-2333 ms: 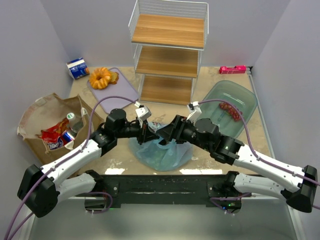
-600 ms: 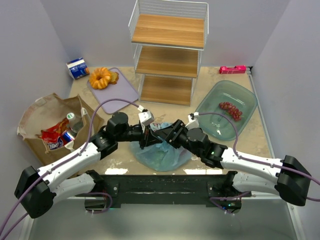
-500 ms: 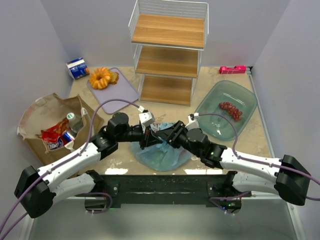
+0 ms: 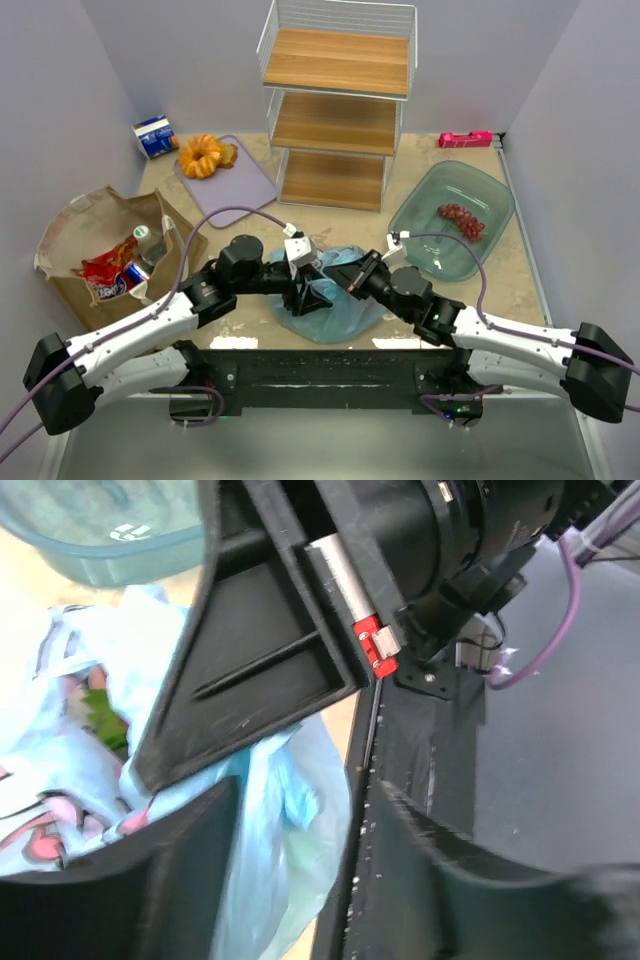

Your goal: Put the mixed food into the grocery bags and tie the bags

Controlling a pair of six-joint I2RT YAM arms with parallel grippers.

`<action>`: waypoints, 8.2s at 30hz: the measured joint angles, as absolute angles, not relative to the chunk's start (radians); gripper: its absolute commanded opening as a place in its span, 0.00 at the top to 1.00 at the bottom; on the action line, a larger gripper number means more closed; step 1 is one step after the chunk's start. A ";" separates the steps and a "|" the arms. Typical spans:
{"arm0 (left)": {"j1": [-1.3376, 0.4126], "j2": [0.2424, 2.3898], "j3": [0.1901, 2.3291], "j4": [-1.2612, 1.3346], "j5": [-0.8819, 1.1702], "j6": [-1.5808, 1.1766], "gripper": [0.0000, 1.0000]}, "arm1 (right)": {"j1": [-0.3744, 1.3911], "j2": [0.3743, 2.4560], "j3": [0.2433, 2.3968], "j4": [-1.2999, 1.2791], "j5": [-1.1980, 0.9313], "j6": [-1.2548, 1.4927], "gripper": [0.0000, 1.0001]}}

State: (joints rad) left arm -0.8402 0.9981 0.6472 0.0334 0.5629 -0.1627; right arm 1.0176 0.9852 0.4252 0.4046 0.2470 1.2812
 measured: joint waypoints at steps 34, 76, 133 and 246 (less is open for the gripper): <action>-1.051 1.303 0.336 0.963 0.310 -0.515 0.31 | 0.717 0.879 0.467 0.448 -0.268 0.773 1.00; -0.848 0.862 0.510 0.623 0.334 -0.459 0.45 | 0.556 0.999 0.552 0.633 -0.918 0.786 1.00; -0.681 1.147 0.524 0.921 0.936 -0.553 0.85 | 0.552 1.019 0.532 0.732 -0.999 0.855 1.00; -0.675 1.029 0.536 0.632 0.663 -0.450 1.00 | 0.797 0.606 0.574 -0.204 -0.321 0.633 1.00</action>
State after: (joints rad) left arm -0.6754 1.0286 0.5362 0.6319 0.6632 -0.4503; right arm 0.7967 0.6060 0.5739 -0.2035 -0.3214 0.6327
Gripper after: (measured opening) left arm 0.014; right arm 0.016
